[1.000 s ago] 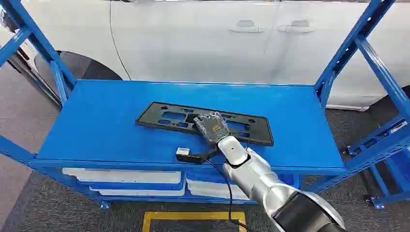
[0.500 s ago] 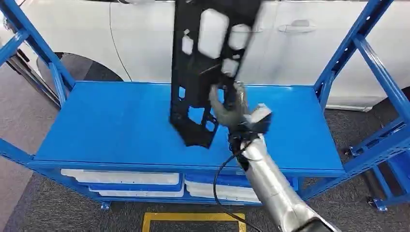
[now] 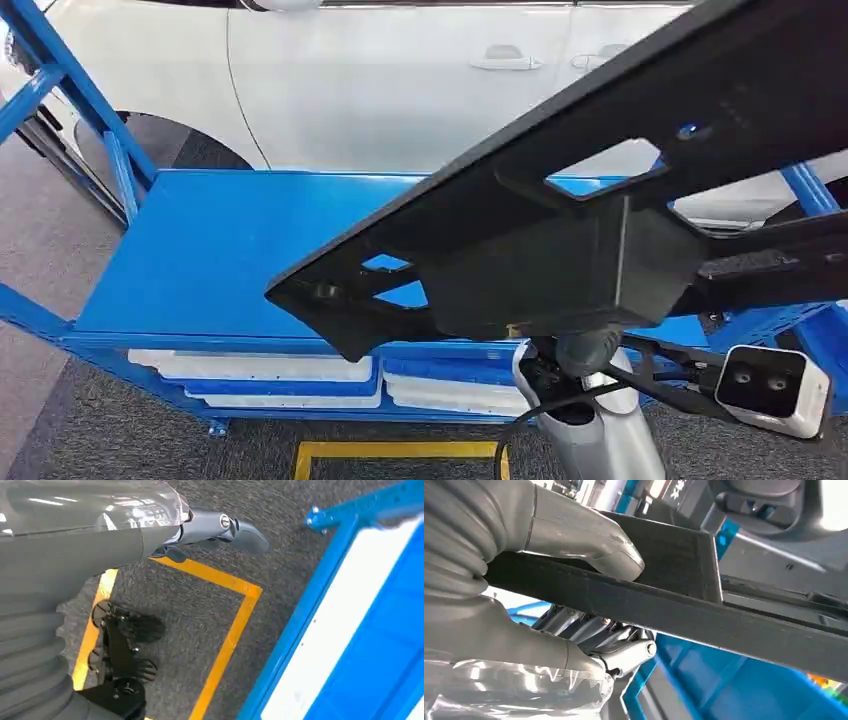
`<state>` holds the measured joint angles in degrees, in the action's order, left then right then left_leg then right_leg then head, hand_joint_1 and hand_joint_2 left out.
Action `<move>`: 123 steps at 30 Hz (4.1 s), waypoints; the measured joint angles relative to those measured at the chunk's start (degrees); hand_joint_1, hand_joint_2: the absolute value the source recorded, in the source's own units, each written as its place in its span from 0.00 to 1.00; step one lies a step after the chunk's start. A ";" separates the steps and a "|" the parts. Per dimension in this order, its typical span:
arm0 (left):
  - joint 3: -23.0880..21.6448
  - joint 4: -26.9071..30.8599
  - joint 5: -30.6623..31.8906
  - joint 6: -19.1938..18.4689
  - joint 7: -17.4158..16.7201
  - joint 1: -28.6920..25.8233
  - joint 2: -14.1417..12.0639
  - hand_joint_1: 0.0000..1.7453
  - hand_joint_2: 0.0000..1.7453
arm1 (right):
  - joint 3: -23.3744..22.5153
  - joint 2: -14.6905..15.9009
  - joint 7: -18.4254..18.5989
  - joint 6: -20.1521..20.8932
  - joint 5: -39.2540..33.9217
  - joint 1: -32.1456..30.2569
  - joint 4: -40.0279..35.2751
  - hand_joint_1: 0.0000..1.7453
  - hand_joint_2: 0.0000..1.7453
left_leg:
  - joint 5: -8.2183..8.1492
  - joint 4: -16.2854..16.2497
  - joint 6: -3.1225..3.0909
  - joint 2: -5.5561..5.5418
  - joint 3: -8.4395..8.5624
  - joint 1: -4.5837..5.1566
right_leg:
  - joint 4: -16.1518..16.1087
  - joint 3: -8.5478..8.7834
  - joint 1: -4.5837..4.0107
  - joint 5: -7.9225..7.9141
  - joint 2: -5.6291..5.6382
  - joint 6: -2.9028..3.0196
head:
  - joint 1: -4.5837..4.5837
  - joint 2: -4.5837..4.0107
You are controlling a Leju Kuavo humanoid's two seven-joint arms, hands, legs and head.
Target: Take the parts from the cabinet and place them on the table.
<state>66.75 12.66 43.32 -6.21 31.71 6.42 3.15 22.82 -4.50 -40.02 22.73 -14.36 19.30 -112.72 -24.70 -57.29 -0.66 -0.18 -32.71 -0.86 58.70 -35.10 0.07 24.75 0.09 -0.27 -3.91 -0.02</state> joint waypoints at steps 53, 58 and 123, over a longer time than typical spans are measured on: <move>1.33 0.02 2.86 1.68 -2.36 -1.43 0.72 0.00 1.00 | -5.57 4.44 0.18 15.04 1.73 -9.67 -0.30 1.00 1.00 | -5.08 -17.40 2.80 0.18 -6.92 -0.10 | -0.82 -0.04 0.05 -0.73 -0.37 2.24 | -0.09 0.00; 0.85 0.02 3.08 1.57 -2.45 -0.52 0.48 0.00 1.00 | -6.45 3.69 0.15 15.04 1.75 -9.94 -0.81 1.00 1.00 | -5.73 0.76 1.04 0.26 6.05 0.71 | -0.51 -2.21 -0.23 -3.03 -0.42 1.12 | -0.09 0.00; 2.32 0.11 4.85 1.99 -2.69 -2.10 -5.92 0.00 1.00 | -6.71 4.31 0.20 15.21 7.78 -12.52 -7.78 1.00 1.00 | 0.12 -0.07 0.00 0.84 -0.51 0.20 | 0.16 3.22 0.69 3.12 -4.11 -1.08 | -0.11 0.00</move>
<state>69.07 12.76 48.17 -4.22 29.03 4.32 -2.78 16.11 -0.20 -39.82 37.94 -6.58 6.78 -120.50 -24.58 -57.36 -0.66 0.66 -33.23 -0.65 58.86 -31.87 0.76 27.88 -4.02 -1.35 -4.02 -0.02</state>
